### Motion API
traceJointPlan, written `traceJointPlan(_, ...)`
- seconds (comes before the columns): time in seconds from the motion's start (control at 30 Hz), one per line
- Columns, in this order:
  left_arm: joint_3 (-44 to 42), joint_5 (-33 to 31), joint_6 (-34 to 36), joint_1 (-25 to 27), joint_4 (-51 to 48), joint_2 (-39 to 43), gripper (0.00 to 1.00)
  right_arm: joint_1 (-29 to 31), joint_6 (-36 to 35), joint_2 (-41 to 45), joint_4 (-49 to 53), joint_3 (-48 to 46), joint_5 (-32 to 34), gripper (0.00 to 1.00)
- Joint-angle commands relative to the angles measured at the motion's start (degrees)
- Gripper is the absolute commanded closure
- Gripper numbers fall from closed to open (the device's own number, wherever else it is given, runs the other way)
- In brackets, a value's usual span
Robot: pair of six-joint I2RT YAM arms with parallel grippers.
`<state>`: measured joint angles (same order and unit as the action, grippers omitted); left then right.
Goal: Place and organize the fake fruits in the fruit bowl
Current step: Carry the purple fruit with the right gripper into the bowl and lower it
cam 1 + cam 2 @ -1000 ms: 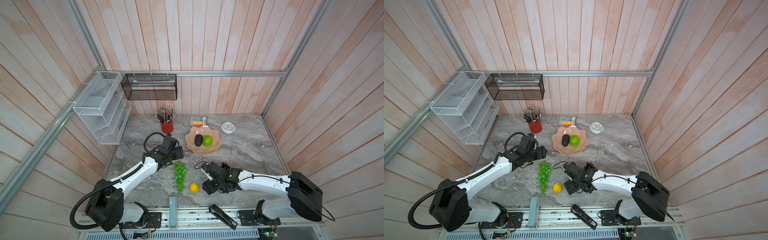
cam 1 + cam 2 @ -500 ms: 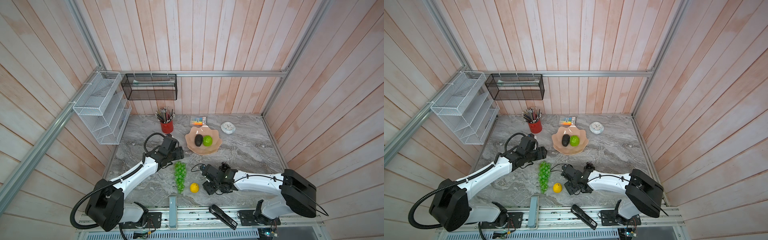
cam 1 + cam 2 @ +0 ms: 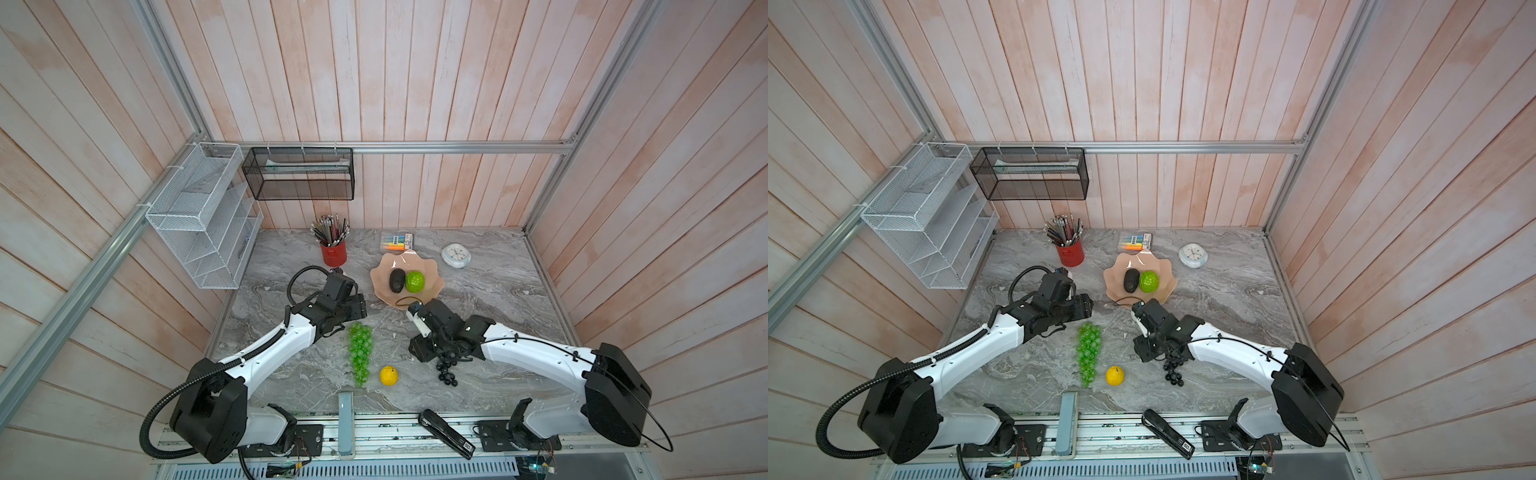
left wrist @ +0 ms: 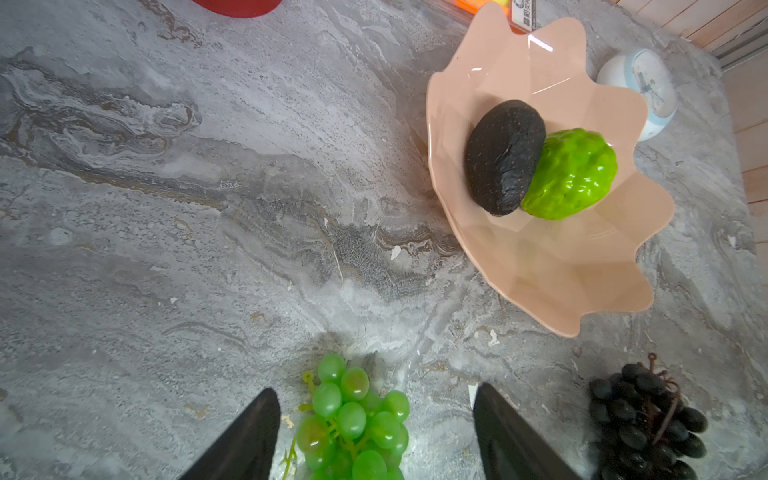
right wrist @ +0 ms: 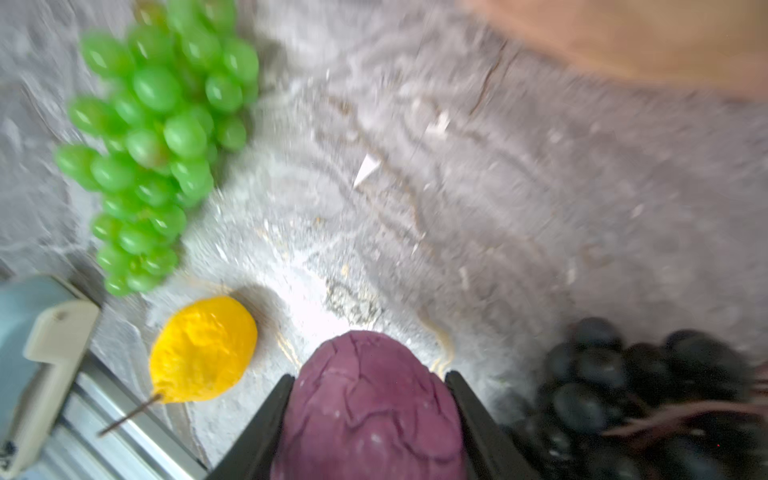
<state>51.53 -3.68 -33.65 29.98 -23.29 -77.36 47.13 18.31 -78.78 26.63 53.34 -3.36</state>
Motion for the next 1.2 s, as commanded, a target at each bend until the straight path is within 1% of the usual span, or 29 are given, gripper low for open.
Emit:
traceJointPlan(0.0, 1.14, -1.48, 0.82, -0.36, -0.96, 2.40, 0.24, -5.12, -4.51, 0.72, 0.45, 5.14, -2.27, 0.59)
traceJointPlan(0.13, -0.06, -1.85, 0.70, -0.36, -1.98, 4.39, 0.24, -12.54, -6.60, -5.06, -2.92, 10.74, -3.84, 0.59)
traceJointPlan(0.2, -0.43, -1.94, 0.36, -0.36, -3.08, 5.64, 0.24, -14.52, -7.45, -8.86, -4.14, 13.58, -4.79, 0.59)
traceJointPlan(0.3, -1.21, -2.49, 0.33, -0.34, -4.16, 7.75, 0.25, -15.82, -9.31, -15.33, -5.62, 18.31, -4.97, 0.59)
traceJointPlan(0.4, -1.09, -3.62, 0.43, -0.36, -5.97, 9.29, 0.25, -16.77, -10.75, -22.44, -3.68, 24.06, -8.15, 0.59)
traceJointPlan(0.5, -0.85, -4.39, 0.73, -0.35, -7.17, 10.38, 0.25, -16.77, -10.41, -26.35, -3.87, 25.84, -10.50, 0.59)
traceJointPlan(0.67, -0.64, -5.06, 0.69, -0.40, -7.58, 10.97, 0.25, -16.76, -9.72, -28.18, -6.15, 23.91, -10.25, 0.59)
traceJointPlan(0.8, -0.05, -4.84, 0.74, -0.36, -7.63, 9.82, 0.25, -16.80, -9.20, -29.23, -8.31, 22.25, -10.71, 0.58)
traceJointPlan(0.93, 1.02, -4.94, 0.78, -0.36, -7.82, 8.94, 0.25, -16.81, -10.25, -31.28, -7.20, 23.05, -8.31, 0.56)
traceJointPlan(1.17, 1.65, -4.80, 0.77, -0.36, -7.95, 8.98, 0.25, -16.82, -10.92, -32.66, -8.03, 22.88, -6.84, 0.54)
